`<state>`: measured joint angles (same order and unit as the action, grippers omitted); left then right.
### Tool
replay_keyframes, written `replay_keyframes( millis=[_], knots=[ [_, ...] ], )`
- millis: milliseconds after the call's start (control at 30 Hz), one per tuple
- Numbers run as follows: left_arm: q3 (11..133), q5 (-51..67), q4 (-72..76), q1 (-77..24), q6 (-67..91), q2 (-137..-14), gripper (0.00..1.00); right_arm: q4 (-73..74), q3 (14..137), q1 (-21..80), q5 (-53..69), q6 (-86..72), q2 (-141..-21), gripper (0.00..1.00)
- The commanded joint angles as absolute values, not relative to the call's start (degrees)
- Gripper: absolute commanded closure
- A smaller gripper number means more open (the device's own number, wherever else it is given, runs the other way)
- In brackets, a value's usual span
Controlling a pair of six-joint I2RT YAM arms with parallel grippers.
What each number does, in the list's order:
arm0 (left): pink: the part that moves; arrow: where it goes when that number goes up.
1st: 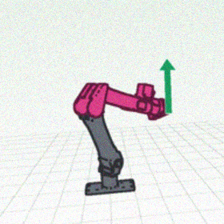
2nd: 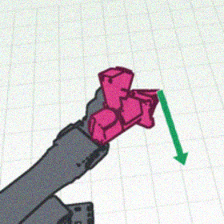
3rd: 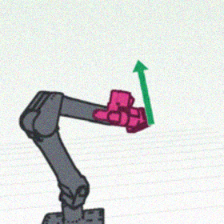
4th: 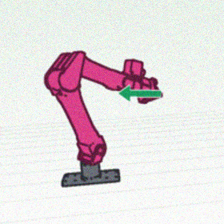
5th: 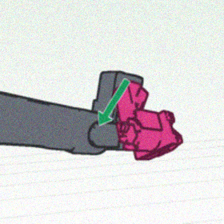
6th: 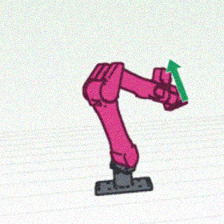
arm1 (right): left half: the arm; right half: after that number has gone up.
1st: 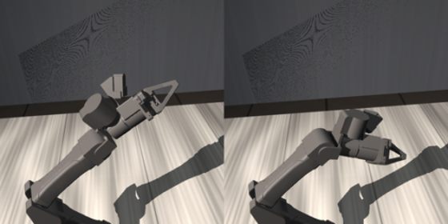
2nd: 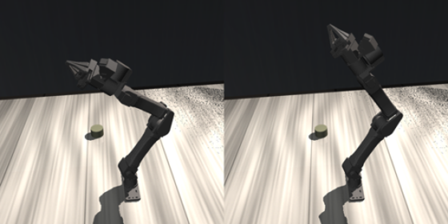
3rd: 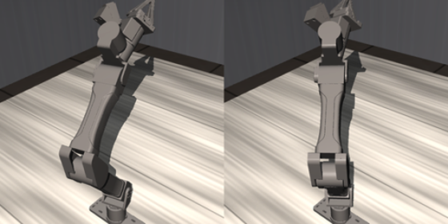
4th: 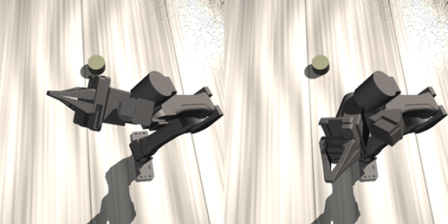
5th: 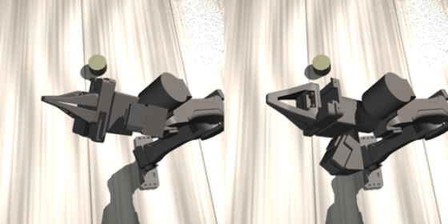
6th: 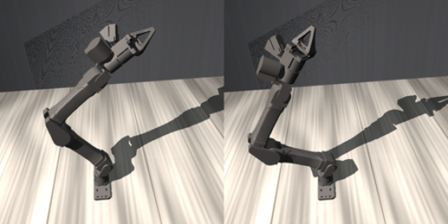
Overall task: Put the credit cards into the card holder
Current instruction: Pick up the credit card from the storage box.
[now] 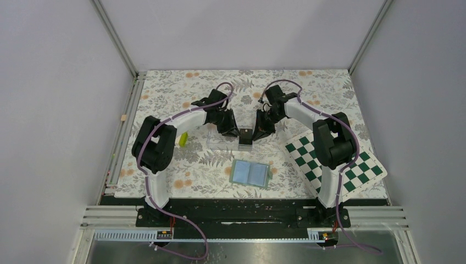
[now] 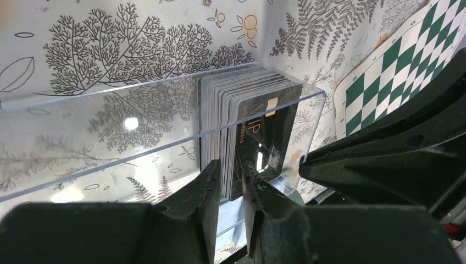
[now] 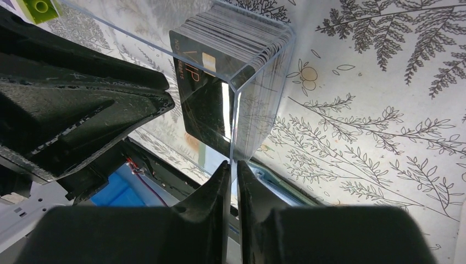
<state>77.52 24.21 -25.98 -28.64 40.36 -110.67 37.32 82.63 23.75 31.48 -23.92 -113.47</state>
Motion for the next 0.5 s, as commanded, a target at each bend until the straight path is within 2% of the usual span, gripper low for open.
replay_keyframes(
  millis=[0, 133, 300, 467],
  knots=[
    [79.87, 23.84, -25.62, -29.17, 39.38, -111.03, 0.8, 37.62, 84.98, 24.7, 33.12, -24.0, -113.98, 0.87],
    [80.61, 24.19, -25.61, -29.59, 39.54, -111.81, 0.81, 37.55, 84.87, 24.7, 33.36, -23.97, -114.08, 0.89],
    [82.15, 23.58, -27.56, -29.99, 38.48, -113.49, 0.87, 37.54, 84.31, 24.79, 33.23, -24.0, -114.02, 0.89],
    [82.71, 22.44, -28.73, -30.06, 37.71, -113.52, 1.0, 37.55, 83.83, 24.87, 33.35, -23.94, -113.86, 0.89]
  ],
)
